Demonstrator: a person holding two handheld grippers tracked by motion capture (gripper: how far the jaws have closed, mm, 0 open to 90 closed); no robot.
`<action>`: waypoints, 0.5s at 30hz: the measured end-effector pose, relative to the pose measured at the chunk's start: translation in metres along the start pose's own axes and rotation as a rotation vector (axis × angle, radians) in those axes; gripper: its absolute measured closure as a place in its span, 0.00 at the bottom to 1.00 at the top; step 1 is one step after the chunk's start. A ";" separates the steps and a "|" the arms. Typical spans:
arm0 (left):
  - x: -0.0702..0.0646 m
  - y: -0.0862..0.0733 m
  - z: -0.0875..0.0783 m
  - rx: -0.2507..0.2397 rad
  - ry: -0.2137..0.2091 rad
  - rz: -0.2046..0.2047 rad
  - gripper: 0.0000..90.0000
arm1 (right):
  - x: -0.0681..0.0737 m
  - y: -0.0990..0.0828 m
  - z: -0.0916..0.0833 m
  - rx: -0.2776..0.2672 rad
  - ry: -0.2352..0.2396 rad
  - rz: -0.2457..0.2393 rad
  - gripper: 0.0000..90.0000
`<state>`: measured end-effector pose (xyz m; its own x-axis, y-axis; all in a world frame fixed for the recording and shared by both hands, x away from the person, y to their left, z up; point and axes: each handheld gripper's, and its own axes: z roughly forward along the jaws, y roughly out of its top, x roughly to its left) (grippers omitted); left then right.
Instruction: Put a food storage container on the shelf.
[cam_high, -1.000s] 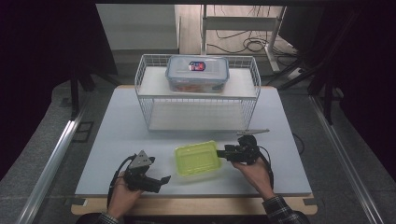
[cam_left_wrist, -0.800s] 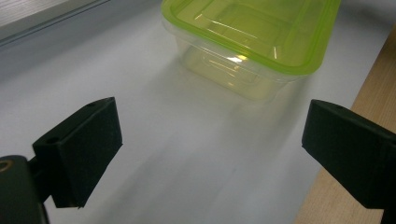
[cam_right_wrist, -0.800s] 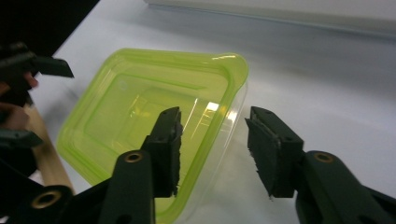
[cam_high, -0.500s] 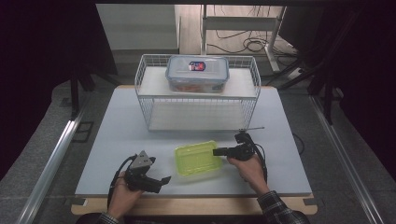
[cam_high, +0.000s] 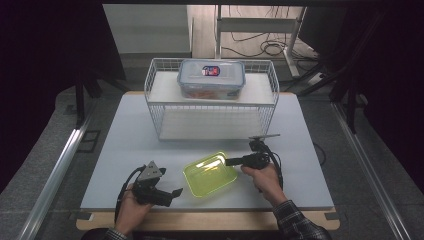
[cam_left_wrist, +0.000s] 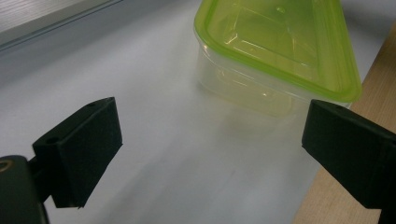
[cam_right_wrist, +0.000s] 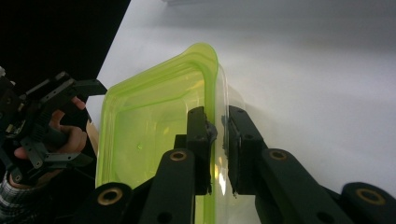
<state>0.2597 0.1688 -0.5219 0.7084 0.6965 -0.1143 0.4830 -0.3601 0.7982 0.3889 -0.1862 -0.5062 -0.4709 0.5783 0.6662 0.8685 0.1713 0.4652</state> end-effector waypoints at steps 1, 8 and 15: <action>0.001 0.000 -0.001 -0.005 -0.006 0.000 0.05 | 0.000 0.000 -0.001 -0.004 -0.001 -0.005 0.89; 0.003 0.001 -0.008 -0.061 -0.037 -0.009 0.04 | 0.000 0.005 -0.017 -0.066 0.026 -0.013 0.89; 0.005 -0.002 -0.004 -0.016 0.002 -0.011 0.04 | 0.005 0.012 -0.035 -0.121 0.030 -0.014 0.89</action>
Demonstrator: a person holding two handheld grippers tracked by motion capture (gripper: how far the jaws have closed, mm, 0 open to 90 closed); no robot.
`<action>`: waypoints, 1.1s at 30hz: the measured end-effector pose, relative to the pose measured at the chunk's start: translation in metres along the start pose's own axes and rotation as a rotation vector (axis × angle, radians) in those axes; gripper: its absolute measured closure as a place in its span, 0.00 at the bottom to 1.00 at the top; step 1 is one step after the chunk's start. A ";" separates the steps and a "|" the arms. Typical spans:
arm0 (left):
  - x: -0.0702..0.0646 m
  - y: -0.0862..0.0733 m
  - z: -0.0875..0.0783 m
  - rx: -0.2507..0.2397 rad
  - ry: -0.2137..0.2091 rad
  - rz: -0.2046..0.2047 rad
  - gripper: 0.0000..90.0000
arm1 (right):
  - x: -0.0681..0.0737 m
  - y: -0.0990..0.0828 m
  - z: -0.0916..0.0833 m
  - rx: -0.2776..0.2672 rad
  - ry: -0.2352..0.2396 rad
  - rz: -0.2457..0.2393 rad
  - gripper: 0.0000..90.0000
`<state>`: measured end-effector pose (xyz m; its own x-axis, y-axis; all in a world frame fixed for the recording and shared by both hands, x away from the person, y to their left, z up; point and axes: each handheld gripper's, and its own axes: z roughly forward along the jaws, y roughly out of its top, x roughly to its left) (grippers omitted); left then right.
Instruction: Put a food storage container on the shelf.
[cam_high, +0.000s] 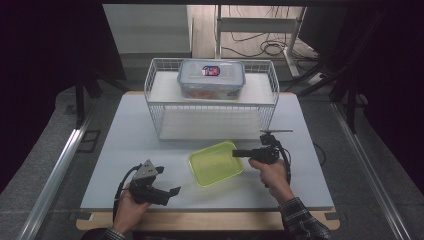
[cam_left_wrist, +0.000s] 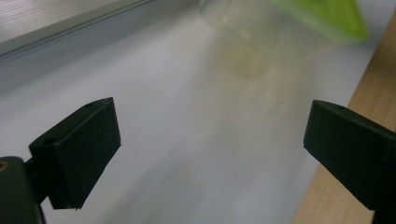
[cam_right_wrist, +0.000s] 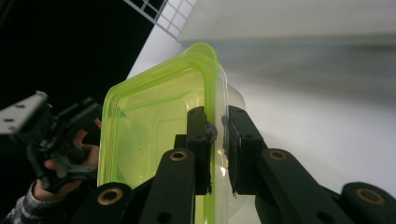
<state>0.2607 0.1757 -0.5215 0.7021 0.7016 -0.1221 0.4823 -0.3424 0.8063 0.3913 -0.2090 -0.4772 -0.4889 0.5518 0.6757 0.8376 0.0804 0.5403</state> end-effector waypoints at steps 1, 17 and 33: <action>0.000 0.000 0.001 0.009 0.009 0.008 0.04 | 0.002 0.002 -0.002 -0.009 0.003 -0.002 0.89; -0.003 0.000 0.004 0.025 0.017 0.026 0.04 | 0.020 0.020 -0.033 -0.088 0.015 -0.038 0.89; -0.003 -0.001 0.004 0.028 0.019 0.029 0.04 | 0.038 0.040 -0.048 -0.128 0.037 -0.049 0.89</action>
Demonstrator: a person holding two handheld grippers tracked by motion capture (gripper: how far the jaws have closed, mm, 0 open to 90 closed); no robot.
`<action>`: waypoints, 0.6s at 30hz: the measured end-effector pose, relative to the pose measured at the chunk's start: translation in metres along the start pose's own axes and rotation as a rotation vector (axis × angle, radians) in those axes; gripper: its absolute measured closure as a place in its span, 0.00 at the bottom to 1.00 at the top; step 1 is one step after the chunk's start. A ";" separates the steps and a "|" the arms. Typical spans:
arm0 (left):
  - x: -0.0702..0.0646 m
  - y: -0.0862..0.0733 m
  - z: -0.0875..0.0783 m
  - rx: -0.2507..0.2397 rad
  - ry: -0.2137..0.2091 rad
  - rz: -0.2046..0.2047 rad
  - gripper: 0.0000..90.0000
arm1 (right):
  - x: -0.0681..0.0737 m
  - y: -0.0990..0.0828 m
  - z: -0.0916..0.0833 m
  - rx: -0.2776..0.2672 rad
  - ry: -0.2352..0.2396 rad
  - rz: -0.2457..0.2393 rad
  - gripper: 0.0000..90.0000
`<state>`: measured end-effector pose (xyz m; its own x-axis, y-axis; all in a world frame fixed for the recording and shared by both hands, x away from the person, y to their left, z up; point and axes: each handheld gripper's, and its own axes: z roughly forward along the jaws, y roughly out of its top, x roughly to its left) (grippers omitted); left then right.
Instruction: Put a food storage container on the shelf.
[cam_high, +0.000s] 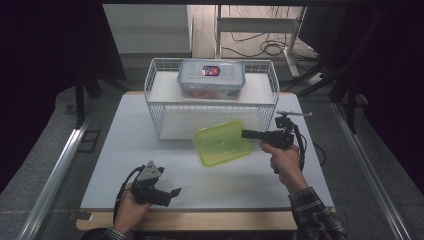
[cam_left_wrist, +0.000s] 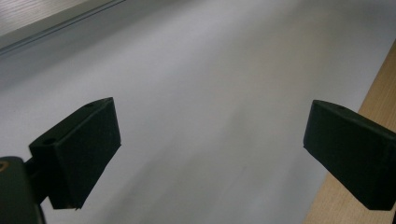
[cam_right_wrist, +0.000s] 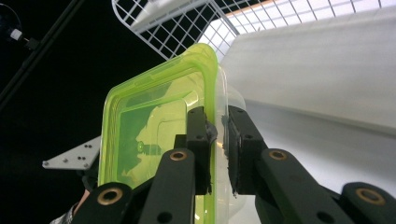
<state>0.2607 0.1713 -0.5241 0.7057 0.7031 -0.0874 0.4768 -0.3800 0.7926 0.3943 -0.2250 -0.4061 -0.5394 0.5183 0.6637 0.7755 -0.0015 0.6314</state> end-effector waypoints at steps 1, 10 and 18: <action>0.000 0.000 0.000 0.000 0.000 0.000 0.04 | 0.001 0.002 0.000 -0.006 0.003 0.001 0.89; 0.000 0.000 0.000 0.001 0.002 0.005 0.04 | 0.012 0.018 -0.005 -0.033 0.015 -0.018 0.89; 0.000 0.000 0.000 0.000 0.000 0.003 0.04 | 0.025 0.038 -0.014 -0.065 0.023 -0.043 0.89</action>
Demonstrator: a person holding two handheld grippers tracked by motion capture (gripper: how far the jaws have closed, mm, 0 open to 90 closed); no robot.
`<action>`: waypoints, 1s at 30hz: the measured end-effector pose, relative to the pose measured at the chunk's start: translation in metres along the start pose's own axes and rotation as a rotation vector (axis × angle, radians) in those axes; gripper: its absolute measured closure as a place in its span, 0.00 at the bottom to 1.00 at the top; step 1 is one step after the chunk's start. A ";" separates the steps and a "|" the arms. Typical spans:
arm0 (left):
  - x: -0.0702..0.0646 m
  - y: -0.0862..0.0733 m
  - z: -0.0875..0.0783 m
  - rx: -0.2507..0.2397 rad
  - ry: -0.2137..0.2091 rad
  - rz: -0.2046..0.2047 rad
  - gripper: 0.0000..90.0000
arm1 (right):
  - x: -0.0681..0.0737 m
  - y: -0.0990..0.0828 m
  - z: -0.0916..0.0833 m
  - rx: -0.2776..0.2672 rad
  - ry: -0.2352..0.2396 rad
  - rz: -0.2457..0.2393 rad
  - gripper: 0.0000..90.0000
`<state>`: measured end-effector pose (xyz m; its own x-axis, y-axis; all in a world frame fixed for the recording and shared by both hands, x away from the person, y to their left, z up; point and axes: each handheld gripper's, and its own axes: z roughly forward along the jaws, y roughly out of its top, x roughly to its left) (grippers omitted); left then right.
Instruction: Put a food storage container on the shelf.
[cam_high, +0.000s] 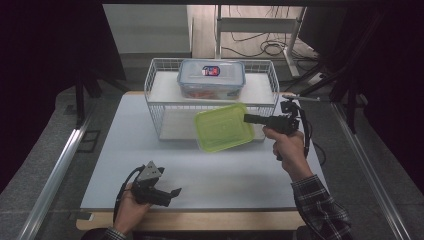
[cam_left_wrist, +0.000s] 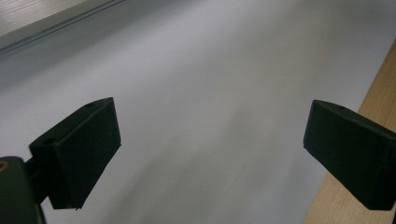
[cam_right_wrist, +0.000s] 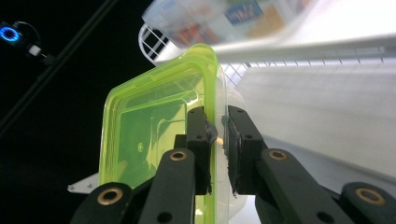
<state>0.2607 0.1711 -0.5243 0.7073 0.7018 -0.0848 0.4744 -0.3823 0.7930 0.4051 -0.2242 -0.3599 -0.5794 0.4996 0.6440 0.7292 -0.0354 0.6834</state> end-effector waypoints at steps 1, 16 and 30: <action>0.000 0.000 0.000 0.000 0.000 -0.001 0.04 | 0.002 0.002 -0.001 -0.008 0.006 0.002 0.89; 0.000 0.000 0.000 -0.002 -0.002 -0.003 0.04 | 0.024 0.038 -0.010 -0.050 0.004 -0.015 0.89; 0.000 0.000 0.000 -0.004 -0.006 -0.004 0.04 | 0.049 0.073 -0.001 -0.080 0.001 -0.046 0.89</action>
<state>0.2606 0.1708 -0.5246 0.7081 0.7001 -0.0916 0.4756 -0.3770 0.7948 0.4295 -0.2030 -0.2785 -0.6121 0.5014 0.6115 0.6703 -0.0813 0.7376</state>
